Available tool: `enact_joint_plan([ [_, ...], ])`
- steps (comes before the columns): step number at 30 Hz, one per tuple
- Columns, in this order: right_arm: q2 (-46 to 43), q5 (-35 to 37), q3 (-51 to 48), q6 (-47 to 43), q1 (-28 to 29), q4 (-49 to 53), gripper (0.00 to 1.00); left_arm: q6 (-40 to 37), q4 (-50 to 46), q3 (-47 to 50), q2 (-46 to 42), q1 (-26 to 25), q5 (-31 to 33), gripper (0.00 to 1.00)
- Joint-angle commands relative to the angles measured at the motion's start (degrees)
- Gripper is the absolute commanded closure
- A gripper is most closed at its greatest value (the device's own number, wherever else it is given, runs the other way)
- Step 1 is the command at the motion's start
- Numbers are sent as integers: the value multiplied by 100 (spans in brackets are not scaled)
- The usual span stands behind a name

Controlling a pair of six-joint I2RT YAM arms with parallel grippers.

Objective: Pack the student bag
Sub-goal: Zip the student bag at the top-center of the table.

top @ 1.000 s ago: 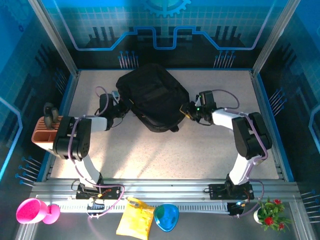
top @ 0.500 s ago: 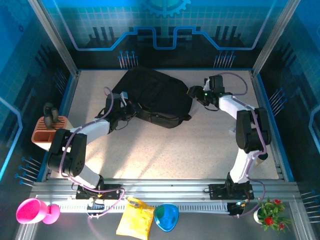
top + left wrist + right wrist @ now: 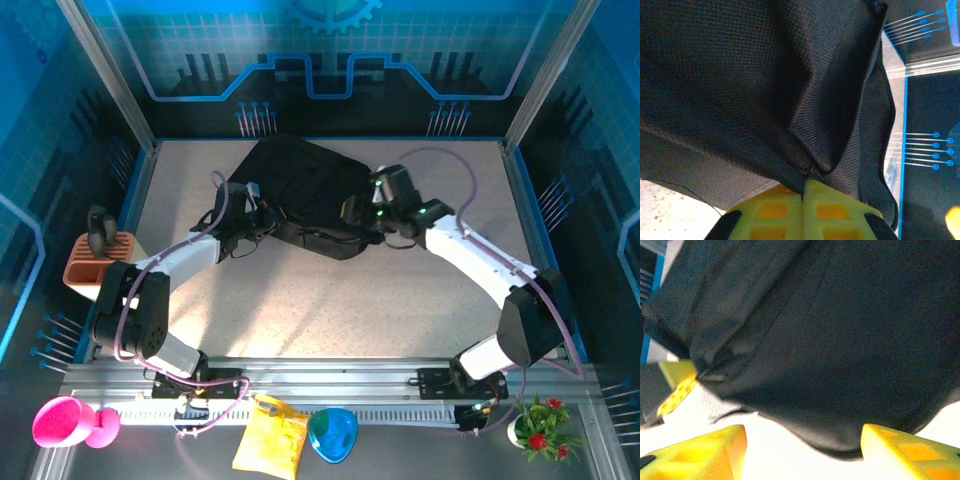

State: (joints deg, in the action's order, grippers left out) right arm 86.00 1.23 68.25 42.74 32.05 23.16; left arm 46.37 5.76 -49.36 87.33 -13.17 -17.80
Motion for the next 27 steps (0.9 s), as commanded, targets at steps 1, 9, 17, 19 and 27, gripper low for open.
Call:
enact_joint_plan([
  [1, 371, 626, 269, 806, 584, 499, 39, -305, -292, -399, -271, -72, -267, 100],
  [9, 1185, 1048, 945, 1725, 1358, 409, 37, -400, -380, -410, -296, -81, -473, 100],
  [17, 1993, 868, 1560, 2339, 1478, 494, 34, -385, -332, -399, -307, -86, -613, 100],
  [19, 2134, 894, 1662, 2453, 1478, 635, 35, -383, -320, -407, -314, -81, -634, 100],
  [27, 2054, 1250, 1502, 2576, 1496, 970, 50, -449, -356, -434, -312, -77, -598, 100],
])
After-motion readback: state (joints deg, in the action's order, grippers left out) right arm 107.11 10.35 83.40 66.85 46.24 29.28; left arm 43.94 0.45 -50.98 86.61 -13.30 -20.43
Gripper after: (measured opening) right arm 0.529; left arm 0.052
